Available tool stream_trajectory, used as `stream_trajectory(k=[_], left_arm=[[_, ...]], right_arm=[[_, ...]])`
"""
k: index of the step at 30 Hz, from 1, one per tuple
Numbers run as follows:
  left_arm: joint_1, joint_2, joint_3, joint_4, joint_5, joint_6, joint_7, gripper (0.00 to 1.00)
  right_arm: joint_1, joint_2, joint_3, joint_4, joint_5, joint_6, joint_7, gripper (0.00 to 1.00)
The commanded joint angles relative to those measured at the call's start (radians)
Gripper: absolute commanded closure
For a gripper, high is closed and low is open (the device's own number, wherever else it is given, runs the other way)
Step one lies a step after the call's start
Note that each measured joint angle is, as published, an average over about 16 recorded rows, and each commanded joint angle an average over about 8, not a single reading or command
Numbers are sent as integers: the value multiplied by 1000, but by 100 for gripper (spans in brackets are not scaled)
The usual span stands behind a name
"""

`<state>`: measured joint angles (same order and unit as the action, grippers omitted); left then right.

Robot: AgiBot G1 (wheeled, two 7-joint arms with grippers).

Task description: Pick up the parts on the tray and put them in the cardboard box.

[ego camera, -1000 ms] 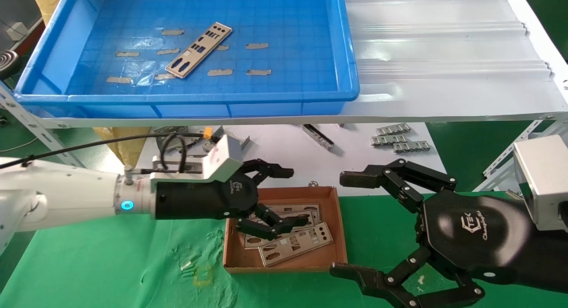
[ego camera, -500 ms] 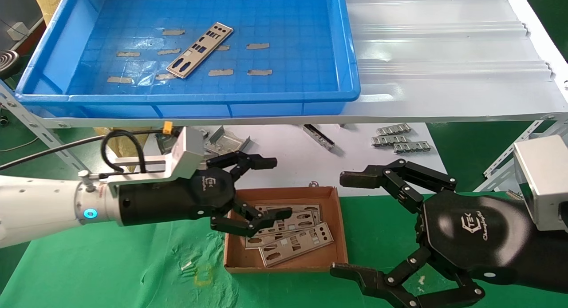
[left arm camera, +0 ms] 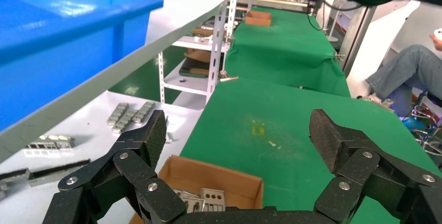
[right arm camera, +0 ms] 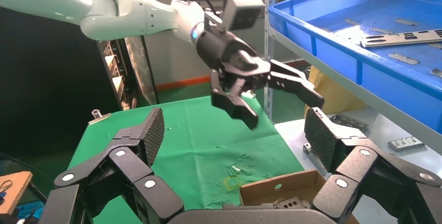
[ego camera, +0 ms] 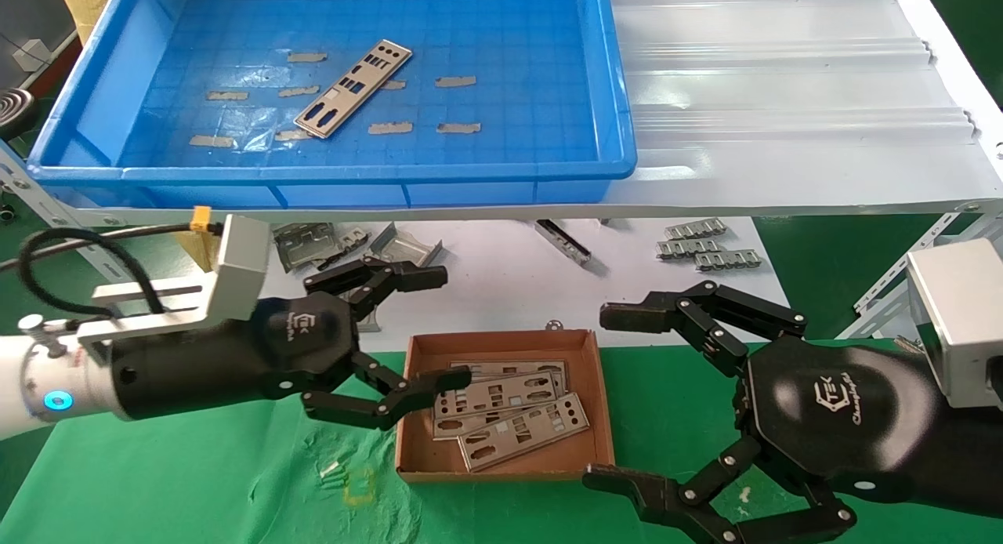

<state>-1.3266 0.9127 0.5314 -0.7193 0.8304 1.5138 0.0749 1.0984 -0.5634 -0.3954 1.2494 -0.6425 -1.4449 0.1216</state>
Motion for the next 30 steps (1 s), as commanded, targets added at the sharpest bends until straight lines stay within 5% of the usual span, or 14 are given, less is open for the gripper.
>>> stream_trajectory(k=[1, 30], left_arm=[[18, -22, -18, -41, -7, -1, -19, 0], [264, -315, -264, -596, -105, -18, -270, 0]], right_arm=[[0, 0, 0, 0, 0, 0, 0, 0], [0, 0, 0, 0, 0, 0, 0, 0]])
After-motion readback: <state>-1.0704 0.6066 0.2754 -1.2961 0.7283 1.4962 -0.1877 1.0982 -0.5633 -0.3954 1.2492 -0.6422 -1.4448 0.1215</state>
